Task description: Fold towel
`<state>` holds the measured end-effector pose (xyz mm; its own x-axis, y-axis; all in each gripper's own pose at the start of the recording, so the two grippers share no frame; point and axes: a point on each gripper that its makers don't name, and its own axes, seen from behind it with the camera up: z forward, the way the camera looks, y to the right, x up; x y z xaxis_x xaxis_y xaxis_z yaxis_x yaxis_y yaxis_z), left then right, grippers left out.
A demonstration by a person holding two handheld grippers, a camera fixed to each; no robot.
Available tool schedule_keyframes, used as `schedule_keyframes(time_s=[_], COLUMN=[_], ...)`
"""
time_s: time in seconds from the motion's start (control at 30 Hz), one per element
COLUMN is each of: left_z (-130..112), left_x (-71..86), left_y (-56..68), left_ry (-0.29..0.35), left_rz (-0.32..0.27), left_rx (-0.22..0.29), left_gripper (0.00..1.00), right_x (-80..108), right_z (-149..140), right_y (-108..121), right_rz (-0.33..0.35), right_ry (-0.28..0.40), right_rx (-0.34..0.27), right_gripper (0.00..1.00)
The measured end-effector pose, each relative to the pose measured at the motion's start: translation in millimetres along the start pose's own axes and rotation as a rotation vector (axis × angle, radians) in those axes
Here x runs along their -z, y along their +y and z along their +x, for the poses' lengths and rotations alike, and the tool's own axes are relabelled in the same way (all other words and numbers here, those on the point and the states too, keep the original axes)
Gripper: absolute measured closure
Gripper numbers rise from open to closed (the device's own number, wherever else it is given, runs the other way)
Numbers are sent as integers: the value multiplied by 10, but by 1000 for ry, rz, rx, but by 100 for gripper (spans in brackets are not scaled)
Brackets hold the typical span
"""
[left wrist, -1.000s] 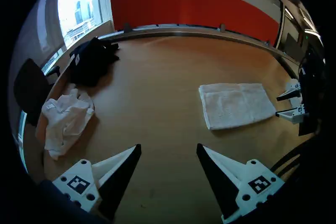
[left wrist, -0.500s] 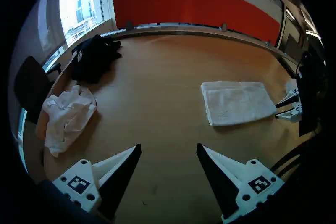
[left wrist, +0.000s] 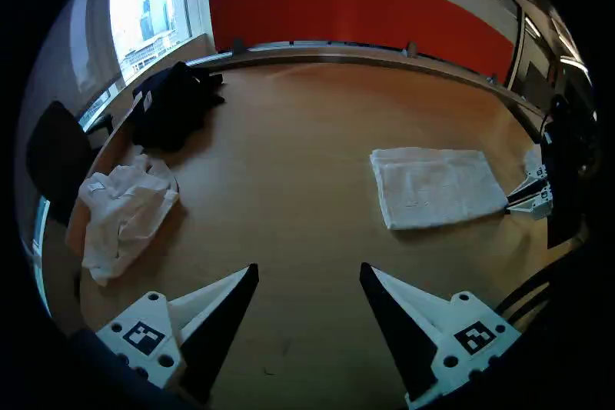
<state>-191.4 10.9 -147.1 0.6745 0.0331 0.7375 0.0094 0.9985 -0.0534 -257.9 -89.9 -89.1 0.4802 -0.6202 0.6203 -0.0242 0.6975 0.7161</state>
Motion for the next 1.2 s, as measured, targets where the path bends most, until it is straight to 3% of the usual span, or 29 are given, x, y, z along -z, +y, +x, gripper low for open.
schedule_keyframes(time_s=[0.2, 0.3, 0.67, 1.2], left_z=[0, 10, 41, 74], left_x=[-14, -21, -39, -29], left_y=[11, 17, 33, 55], left_ry=[-2, -1, -1, 6], left_rz=[-1, -2, -4, -3], left_rx=[-1, -1, -6, -7], left_gripper=[1, 2, 2, 2], right_x=[19, 14, 121, 625], right_z=[20, 51, 292, 973], right_y=[4, -1, 40, 166], right_rz=[6, 7, -28, -88], right_ry=[5, 13, 67, 189], right_rx=[5, 6, 17, 87], right_gripper=[91, 95, 96, 96])
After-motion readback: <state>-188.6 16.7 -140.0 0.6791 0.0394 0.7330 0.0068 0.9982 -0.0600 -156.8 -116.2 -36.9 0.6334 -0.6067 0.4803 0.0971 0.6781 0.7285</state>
